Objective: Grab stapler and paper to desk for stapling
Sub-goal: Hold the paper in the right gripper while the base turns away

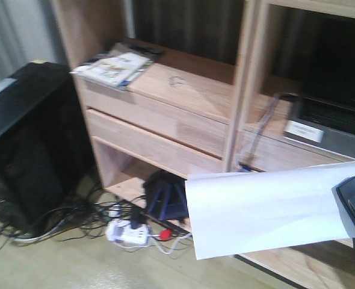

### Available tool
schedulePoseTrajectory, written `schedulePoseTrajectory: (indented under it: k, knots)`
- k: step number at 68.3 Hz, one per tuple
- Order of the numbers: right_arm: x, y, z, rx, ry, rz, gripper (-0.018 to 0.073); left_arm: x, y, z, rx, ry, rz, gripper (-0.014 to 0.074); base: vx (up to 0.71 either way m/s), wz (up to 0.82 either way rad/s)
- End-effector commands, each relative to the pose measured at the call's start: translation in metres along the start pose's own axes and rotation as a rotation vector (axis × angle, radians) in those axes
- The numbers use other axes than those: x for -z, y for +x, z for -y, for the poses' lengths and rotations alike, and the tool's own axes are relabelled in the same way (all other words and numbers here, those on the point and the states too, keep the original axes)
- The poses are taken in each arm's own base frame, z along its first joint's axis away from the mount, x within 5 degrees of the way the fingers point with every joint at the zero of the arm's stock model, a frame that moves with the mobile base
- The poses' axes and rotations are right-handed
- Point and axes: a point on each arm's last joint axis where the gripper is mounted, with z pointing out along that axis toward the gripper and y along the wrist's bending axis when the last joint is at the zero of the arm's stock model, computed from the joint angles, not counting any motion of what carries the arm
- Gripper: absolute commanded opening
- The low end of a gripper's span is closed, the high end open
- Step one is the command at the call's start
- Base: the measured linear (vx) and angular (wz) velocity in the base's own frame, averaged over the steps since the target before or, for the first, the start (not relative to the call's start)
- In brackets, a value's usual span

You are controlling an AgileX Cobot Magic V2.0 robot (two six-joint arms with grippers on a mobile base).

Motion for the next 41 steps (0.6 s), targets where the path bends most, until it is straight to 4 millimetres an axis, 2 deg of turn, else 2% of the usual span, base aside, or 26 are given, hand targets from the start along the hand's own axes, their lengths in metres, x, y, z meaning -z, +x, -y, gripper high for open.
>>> schedulePoseTrajectory:
  k: [1,41]
  knots:
    - [0.0057,-0.0002,-0.0075,0.000,-0.108,0.034,-0.0001,0.0041,-0.0175,0.0007,0.003,0.008,0.123,-0.0006,0.07,0.50]
    - [0.0057,-0.0002,-0.0075,0.000,-0.108,0.034,-0.0001,0.0041,-0.0175,0.0007,0.003,0.008,0.123,-0.0006,0.07,0.44]
